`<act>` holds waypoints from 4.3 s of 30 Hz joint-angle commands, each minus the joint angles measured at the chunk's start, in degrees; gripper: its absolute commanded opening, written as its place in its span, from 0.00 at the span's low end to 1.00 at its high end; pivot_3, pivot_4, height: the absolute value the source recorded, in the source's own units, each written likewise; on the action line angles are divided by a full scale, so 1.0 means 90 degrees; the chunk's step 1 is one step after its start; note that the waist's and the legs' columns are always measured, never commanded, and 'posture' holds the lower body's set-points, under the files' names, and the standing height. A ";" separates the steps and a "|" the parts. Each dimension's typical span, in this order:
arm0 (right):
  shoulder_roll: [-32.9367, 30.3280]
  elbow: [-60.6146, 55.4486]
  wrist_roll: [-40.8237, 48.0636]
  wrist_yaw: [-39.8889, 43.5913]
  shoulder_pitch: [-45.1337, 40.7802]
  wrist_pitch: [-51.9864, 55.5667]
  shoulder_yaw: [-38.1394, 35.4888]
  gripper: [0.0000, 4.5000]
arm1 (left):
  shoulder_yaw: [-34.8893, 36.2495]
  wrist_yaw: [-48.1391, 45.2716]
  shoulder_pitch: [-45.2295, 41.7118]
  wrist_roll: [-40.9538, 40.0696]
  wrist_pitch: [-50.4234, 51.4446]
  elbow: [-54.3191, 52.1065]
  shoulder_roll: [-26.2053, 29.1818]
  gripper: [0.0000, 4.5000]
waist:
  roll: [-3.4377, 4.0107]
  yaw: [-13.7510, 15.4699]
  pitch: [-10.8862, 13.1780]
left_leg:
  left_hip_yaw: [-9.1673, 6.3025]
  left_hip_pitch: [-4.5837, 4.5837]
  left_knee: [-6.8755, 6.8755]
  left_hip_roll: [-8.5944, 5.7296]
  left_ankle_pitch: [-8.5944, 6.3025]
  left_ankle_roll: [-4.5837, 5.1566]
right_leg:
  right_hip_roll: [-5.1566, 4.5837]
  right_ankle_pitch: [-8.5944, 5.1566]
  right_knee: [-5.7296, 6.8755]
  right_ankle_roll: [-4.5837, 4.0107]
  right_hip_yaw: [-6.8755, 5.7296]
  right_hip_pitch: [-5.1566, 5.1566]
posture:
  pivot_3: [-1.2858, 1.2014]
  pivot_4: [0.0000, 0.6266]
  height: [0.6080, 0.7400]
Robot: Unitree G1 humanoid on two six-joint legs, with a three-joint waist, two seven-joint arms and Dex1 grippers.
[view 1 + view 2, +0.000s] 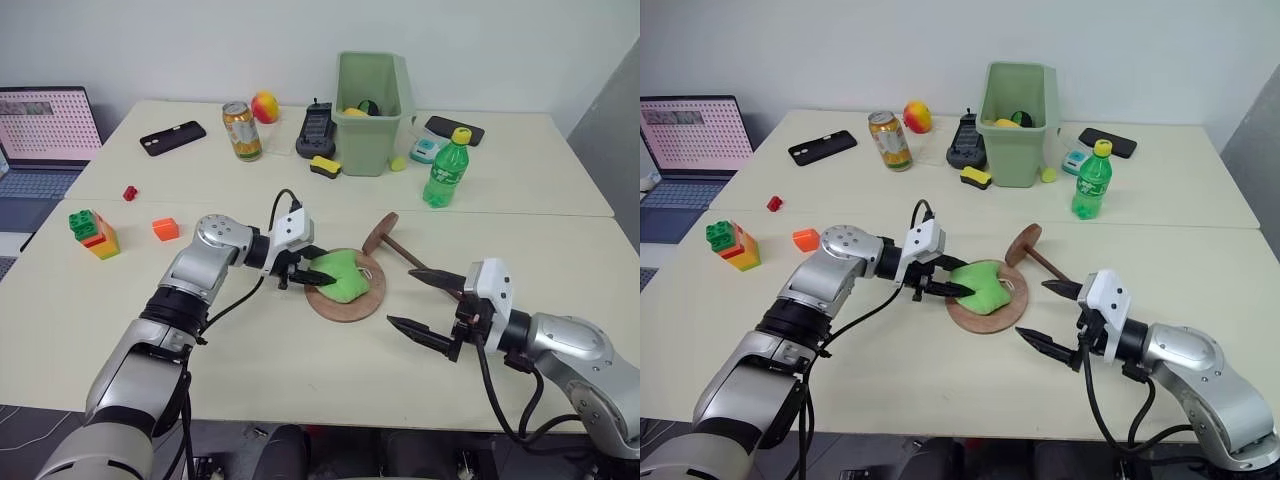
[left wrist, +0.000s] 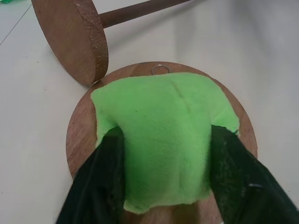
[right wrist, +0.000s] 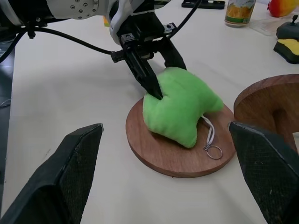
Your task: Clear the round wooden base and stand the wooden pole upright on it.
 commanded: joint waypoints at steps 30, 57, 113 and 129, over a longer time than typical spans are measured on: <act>0.0317 -0.0377 0.0250 -0.1210 -0.1488 0.0776 -0.0219 1.00 | 0.3065 0.6008 -0.1975 0.0320 -0.0972 0.5111 -0.0209 0.16 | -0.0039 0.0016 0.0006 | -0.0017 -0.0106 0.0083 -0.0006 0.0012 -0.0021 | -0.0034 0.0005 0.0058 0.0011 -0.0025 -0.0088 | 0.52 0.24 1.00; -0.0066 0.1069 0.0276 -0.0766 -0.2527 0.1255 -0.0144 1.00 | 0.2946 0.3207 -0.0514 -0.0390 0.2034 -0.0366 0.1447 0.99 | -0.0038 -0.0080 0.0006 | -0.0003 -0.0104 0.0086 0.0002 0.0016 -0.0023 | -0.0033 0.0004 0.0104 0.0010 -0.0001 -0.0116 | 0.52 0.24 1.00; 0.1869 1.1320 -0.3292 0.3138 -0.8860 0.1706 0.2401 0.10 | 0.1804 0.1703 0.1522 -0.2716 0.3495 -0.5452 0.1933 1.00 | -0.0020 -0.0225 0.0013 | 0.0008 -0.0104 0.0080 0.0017 0.0003 0.0000 | -0.0039 0.0003 0.0103 0.0006 0.0013 -0.0126 | 0.52 0.24 1.00; 0.3335 0.3669 -0.0805 -0.0924 -0.6440 0.1599 -0.1392 0.05 | 0.3691 0.3884 0.4674 -0.3460 0.2974 -0.6934 0.0360 1.00 | -0.0005 -0.0205 0.0002 | 0.0010 -0.0111 0.0069 0.0035 -0.0005 0.0005 | -0.0052 0.0004 0.0098 0.0007 0.0031 -0.0125 | 0.52 0.24 1.00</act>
